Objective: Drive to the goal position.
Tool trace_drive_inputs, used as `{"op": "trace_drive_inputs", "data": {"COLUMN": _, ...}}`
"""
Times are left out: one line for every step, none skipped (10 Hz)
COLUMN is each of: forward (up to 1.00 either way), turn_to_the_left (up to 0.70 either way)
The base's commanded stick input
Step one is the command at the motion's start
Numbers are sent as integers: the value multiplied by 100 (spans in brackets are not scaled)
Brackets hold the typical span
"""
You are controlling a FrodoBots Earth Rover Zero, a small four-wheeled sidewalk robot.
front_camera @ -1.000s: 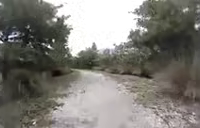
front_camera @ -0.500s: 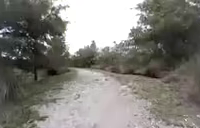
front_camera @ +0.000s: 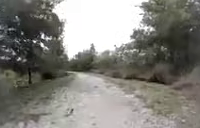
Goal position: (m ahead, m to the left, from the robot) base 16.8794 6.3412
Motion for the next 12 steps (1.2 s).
{"op": "trace_drive_inputs", "data": {"forward": 85, "turn_to_the_left": 0}}
{"op": "trace_drive_inputs", "data": {"forward": 85, "turn_to_the_left": 0}}
{"op": "trace_drive_inputs", "data": {"forward": 85, "turn_to_the_left": 0}}
{"op": "trace_drive_inputs", "data": {"forward": 85, "turn_to_the_left": 0}}
{"op": "trace_drive_inputs", "data": {"forward": 85, "turn_to_the_left": 0}}
{"op": "trace_drive_inputs", "data": {"forward": 85, "turn_to_the_left": 0}}
{"op": "trace_drive_inputs", "data": {"forward": 85, "turn_to_the_left": 0}}
{"op": "trace_drive_inputs", "data": {"forward": 85, "turn_to_the_left": 0}}
{"op": "trace_drive_inputs", "data": {"forward": 85, "turn_to_the_left": 0}}
{"op": "trace_drive_inputs", "data": {"forward": 85, "turn_to_the_left": 0}}
{"op": "trace_drive_inputs", "data": {"forward": 85, "turn_to_the_left": 0}}
{"op": "trace_drive_inputs", "data": {"forward": 85, "turn_to_the_left": 0}}
